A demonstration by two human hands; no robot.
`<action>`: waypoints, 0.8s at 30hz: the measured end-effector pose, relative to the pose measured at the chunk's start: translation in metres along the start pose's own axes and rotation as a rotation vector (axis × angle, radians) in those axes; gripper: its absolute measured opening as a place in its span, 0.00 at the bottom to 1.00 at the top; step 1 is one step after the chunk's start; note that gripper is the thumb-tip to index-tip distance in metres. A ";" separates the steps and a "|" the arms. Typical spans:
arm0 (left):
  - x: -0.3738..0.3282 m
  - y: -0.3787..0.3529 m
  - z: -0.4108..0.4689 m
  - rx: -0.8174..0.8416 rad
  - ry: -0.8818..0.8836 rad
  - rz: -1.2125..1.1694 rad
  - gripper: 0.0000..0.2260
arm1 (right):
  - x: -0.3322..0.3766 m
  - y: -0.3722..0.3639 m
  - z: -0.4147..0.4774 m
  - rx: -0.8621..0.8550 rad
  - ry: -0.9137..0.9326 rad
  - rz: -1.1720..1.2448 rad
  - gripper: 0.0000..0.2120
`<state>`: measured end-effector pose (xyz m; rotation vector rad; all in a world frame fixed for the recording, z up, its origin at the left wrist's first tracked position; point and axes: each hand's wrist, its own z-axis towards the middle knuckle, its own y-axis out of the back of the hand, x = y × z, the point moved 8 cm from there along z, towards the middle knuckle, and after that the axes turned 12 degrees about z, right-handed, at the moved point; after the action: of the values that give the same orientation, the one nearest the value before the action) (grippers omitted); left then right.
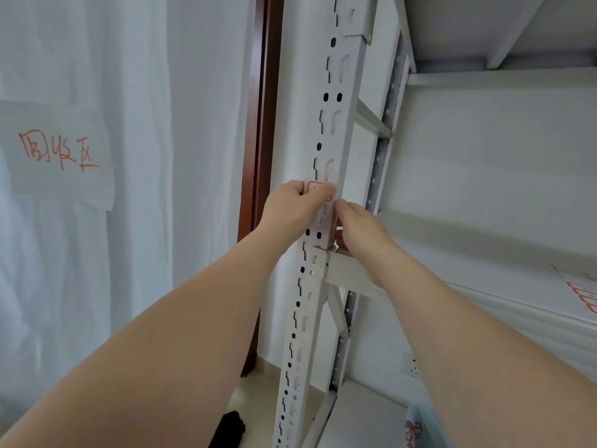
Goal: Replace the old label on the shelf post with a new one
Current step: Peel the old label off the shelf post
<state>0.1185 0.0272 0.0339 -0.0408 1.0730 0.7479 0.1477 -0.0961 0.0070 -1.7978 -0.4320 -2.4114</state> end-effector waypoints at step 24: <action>0.005 -0.005 0.007 0.020 -0.086 -0.066 0.14 | -0.007 0.001 0.010 -0.075 -0.048 0.067 0.23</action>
<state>0.1284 0.0286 0.0314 -0.0270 0.9927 0.6735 0.1590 -0.0948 0.0035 -1.8720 -0.2844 -2.3741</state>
